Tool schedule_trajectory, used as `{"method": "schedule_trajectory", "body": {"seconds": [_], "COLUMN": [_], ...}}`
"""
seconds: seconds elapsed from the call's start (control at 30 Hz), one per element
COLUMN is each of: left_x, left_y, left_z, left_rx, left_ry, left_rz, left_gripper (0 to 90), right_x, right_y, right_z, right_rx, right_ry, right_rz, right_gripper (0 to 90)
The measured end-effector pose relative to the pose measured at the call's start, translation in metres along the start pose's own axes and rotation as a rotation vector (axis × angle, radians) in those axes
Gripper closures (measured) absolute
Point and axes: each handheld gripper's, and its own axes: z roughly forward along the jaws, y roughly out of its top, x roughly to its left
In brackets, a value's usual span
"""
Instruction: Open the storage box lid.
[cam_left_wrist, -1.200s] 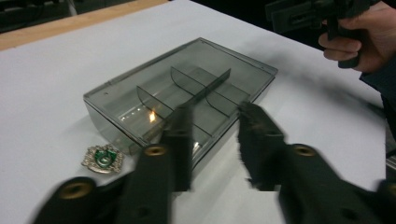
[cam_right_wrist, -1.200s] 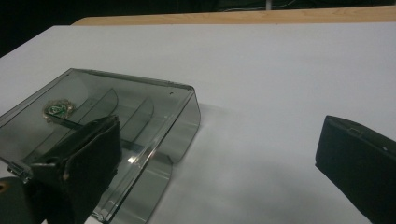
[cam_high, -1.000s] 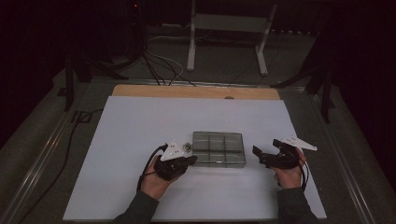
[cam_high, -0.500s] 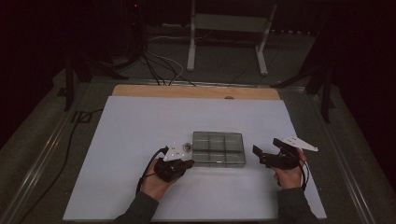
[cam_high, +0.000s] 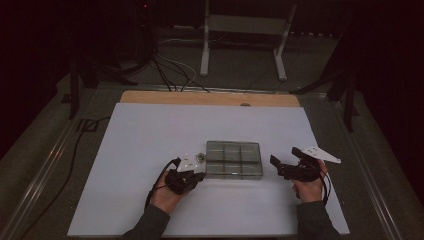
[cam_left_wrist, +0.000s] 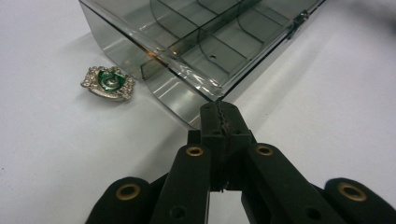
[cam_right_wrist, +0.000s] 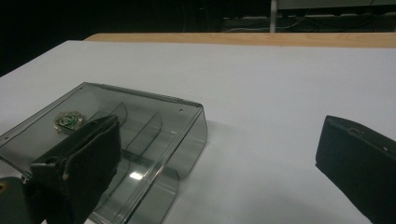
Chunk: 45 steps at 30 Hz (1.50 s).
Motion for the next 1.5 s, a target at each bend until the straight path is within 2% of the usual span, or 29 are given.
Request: {"method": "schedule_trajectory", "body": {"seconds": [0.27, 0.53, 0.83, 1.0, 1.13, 1.23, 1.3, 1.5], "left_x": [0.0, -0.004, -0.005, -0.008, -0.008, -0.007, -0.007, -0.004], "left_y": [0.0, 0.001, 0.003, 0.008, 0.013, 0.018, 0.022, 0.034], "left_z": [0.001, 0.002, 0.001, 0.0, -0.001, -0.002, -0.002, -0.002], "left_rx": [-0.012, -0.02, -0.045, -0.068, -0.08, -0.096, -0.111, -0.138], "left_ry": [0.009, 0.002, 0.013, 0.022, 0.031, 0.031, 0.035, 0.037], "left_rz": [0.003, 0.016, 0.005, -0.001, -0.008, -0.022, -0.031, -0.061], "left_gripper": [90.0, 90.0, 90.0, 90.0, 90.0, 90.0, 90.0, 90.0], "right_x": [0.0, 0.003, 0.006, 0.009, 0.013, 0.018, 0.024, 0.039], "right_y": [0.0, -0.001, 0.0, 0.002, 0.004, 0.009, 0.013, 0.017], "right_z": [0.0, 0.0, 0.001, 0.001, 0.002, 0.001, 0.0, 0.006], "right_rx": [-0.016, -0.074, -0.093, -0.055, -0.023, -0.031, -0.036, -0.008], "right_ry": [0.015, 0.045, 0.098, 0.11, 0.134, 0.153, 0.146, 0.168], "right_rz": [-0.009, -0.064, -0.102, -0.099, -0.075, -0.105, -0.136, -0.234], "right_gripper": [0.4, 0.5, 0.8, 0.8, 0.8, 0.8, 0.8, 0.9]}}
